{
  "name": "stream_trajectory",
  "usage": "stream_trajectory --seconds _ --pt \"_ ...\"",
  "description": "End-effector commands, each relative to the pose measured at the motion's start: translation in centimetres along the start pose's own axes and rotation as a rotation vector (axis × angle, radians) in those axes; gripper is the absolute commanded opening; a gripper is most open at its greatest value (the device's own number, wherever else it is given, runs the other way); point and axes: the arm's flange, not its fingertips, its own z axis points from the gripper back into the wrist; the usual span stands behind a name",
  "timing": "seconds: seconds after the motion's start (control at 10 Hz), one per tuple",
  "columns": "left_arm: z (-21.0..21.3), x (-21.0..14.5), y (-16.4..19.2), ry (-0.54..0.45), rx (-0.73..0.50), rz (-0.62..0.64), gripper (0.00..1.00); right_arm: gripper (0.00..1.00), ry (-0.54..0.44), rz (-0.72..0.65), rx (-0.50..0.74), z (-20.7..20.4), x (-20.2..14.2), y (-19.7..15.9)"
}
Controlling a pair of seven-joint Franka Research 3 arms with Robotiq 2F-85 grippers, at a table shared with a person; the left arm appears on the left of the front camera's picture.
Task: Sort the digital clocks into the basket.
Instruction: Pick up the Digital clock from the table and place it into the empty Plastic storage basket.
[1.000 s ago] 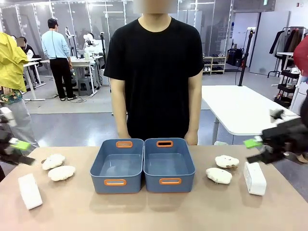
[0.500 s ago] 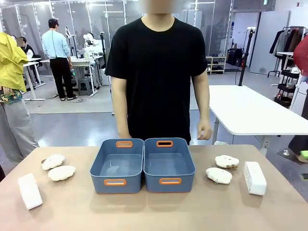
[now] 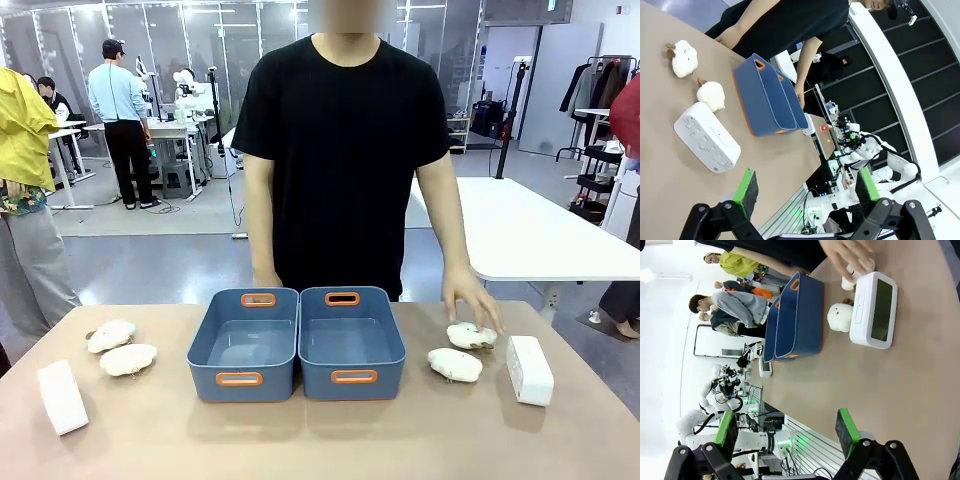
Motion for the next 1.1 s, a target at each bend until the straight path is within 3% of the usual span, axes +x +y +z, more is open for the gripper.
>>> stream_trajectory --seconds 0.0,1.0 --pt "-0.43 0.13 -0.15 0.021 -0.008 -0.011 1.0 1.0 0.016 0.003 -0.003 -0.26 0.19 0.02" --pt "-0.43 0.13 -0.15 0.021 -0.008 -0.011 1.0 1.0 0.016 0.003 -0.003 -0.26 0.19 0.02"
